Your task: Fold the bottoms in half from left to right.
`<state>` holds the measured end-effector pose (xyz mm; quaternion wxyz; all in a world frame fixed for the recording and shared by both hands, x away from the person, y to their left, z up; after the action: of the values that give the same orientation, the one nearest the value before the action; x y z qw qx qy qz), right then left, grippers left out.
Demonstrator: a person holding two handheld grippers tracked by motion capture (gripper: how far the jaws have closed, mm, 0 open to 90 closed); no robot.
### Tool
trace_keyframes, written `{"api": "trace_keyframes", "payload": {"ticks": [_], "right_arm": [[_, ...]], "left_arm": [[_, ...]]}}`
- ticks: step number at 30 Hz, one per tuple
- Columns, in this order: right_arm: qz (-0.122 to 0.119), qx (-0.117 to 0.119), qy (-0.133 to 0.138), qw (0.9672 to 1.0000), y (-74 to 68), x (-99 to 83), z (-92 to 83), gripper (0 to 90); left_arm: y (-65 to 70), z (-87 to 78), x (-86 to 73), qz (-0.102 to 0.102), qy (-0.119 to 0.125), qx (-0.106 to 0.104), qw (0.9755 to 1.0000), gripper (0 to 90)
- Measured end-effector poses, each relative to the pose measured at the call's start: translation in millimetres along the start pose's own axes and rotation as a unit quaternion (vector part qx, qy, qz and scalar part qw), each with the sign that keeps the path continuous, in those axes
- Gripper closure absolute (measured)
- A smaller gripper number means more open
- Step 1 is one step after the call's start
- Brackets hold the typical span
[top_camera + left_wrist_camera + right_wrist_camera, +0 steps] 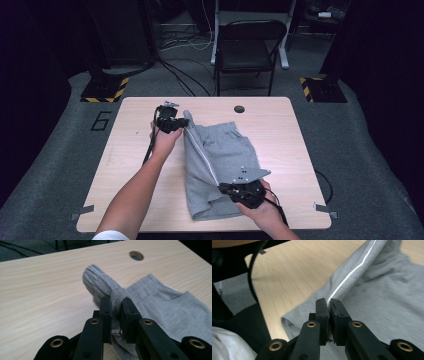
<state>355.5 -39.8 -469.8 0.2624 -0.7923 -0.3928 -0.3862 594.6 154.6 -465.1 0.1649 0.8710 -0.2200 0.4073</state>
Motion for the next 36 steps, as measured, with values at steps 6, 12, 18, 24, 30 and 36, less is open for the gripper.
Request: {"api": "trace_keyframes", "payload": {"ticks": [6, 12, 18, 24, 30, 36], "right_arm": [[0.026, -0.027, -0.006, 0.9993, 20.3, -20.8, -24.7, 85.0], [0.036, -0.060, -0.022, 0.9973, 29.2, -41.5, -38.3, 85.0], [0.041, -0.085, -0.023, 0.9953, 33.8, -49.2, -49.0, 84.9], [0.081, -0.105, -0.021, 0.9910, 49.2, -64.5, -57.7, 84.7], [0.103, -0.108, -0.039, 0.9880, 55.6, -77.3, -53.8, 84.7], [0.088, -0.124, -0.086, 0.9847, 61.3, -92.5, -38.3, 84.4]], "left_arm": [[29.5, 26.4, 12.1, 0.008, -0.005, -0.019, 0.9998, 80.4], [56.5, 47.9, 18.4, 0.034, -0.016, -0.023, 0.9990, 80.4], [73.7, 62.6, 22.5, 0.026, -0.010, -0.031, 0.9991, 80.5], [84.2, 76.6, 22.9, 0.030, -0.010, -0.043, 0.9986, 80.4], [91.5, 90.4, 16.9, 0.031, -0.020, -0.055, 0.9978, 80.3], [97.2, 112.6, -0.3, 0.023, -0.051, -0.068, 0.9961, 73.9]]}}
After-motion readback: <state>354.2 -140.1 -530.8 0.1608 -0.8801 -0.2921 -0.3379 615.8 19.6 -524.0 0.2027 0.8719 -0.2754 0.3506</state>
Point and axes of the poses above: each handheld gripper's, and its own axes: z roughly forward along the jaws, x roughly out of its top, y roughly to its right, the point moved 7 cm from there along z, roughly forward along the jaws, and after that the axes turned 3 degrees about z, right-handed, at the moved point
